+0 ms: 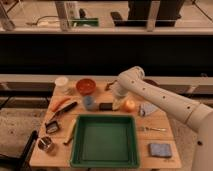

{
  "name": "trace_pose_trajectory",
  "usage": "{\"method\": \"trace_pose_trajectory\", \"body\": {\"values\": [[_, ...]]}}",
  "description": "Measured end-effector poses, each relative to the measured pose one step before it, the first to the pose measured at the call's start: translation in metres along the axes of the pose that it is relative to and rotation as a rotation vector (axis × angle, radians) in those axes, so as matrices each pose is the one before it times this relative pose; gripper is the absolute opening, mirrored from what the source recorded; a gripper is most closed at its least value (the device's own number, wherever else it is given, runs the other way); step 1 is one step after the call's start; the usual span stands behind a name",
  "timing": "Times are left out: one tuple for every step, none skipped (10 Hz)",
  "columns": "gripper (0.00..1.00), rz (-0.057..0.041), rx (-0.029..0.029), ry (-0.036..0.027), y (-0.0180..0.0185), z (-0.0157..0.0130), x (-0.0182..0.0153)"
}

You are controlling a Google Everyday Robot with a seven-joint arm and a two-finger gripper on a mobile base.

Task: Place eraser in tray

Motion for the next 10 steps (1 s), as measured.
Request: {"method": "trace_pose_trajectory", "body": {"values": [[0.8,0.00201,-0.00058,-0.00493,-0.00102,0.00478,-0.00008],[0.8,0.00939,-0.00228,-0.0039,-0.00012,0.00673,0.00343],[0.8,0.01188,-0.00483,-0.00269,0.00013,0.00678,0.00372],[0.8,0.009,-0.01097,-0.00279,0.00054,0.00733,0.00132],[0.8,0.01047,-0.01259,-0.00284,0.00045,0.00534,0.00169],[0.8,0.01676,-0.01973,-0.00128,0.00222,0.00654,0.00569],[0.8,0.00762,-0.01537,-0.00162,0.00112,0.00423,0.00143],[0.8,0.0058,-0.0188,-0.00358,0.00081,0.00548,-0.0007],[0.8,0.00669,-0.01566,-0.00391,0.00127,0.00487,0.00044],[0.8,0.00837,-0.01413,-0.00365,0.00179,0.00437,0.00238]]}}
